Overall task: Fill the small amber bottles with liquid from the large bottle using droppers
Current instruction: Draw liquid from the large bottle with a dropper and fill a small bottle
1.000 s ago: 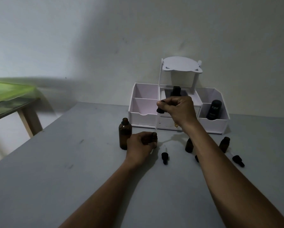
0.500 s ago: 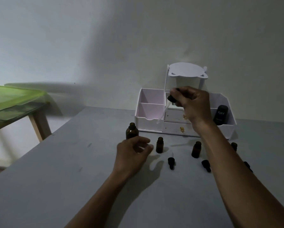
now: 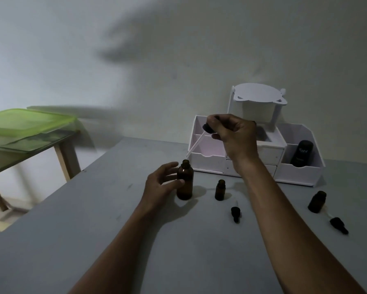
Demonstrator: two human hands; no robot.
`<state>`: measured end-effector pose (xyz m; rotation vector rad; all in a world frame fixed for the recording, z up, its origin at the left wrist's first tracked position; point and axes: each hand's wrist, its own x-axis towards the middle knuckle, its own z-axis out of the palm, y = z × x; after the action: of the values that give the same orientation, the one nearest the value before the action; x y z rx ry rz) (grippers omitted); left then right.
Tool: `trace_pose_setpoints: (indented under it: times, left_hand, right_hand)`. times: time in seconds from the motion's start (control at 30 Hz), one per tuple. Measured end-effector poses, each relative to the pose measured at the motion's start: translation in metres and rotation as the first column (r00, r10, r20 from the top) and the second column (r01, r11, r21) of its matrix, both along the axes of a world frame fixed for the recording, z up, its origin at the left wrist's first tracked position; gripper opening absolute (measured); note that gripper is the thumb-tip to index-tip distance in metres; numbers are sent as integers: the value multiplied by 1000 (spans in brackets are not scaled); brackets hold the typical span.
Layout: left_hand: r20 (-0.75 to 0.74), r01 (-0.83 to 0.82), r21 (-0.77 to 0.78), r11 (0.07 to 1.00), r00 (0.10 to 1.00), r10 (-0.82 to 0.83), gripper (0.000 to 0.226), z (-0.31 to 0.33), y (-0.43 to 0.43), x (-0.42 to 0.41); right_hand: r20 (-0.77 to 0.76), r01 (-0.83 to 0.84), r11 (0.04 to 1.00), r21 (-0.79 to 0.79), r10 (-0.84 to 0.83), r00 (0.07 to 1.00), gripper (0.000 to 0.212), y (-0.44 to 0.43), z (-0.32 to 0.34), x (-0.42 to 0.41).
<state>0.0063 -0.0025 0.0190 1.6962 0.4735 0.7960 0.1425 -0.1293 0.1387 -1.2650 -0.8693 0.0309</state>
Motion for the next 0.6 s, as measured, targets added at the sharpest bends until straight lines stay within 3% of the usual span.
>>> trace_pose_setpoints:
  times: [0.1,0.4,0.6]
  left_hand:
    - [-6,20,-32,999,1000,-20,43,0,-2,1]
    - [-12,29,-69,997,999,-30,37,1,-4,2]
    - [-14,38,-49,998,999,-39,35,-1,-3,2]
  right_hand:
    - [10,1,1000,-26,-1,1000,5,5,-5,1]
    - [236,41,985,-166,-1,972,12,18,-19,-2]
    - [260,1,948,-319,86,962,15,29,-40,-6]
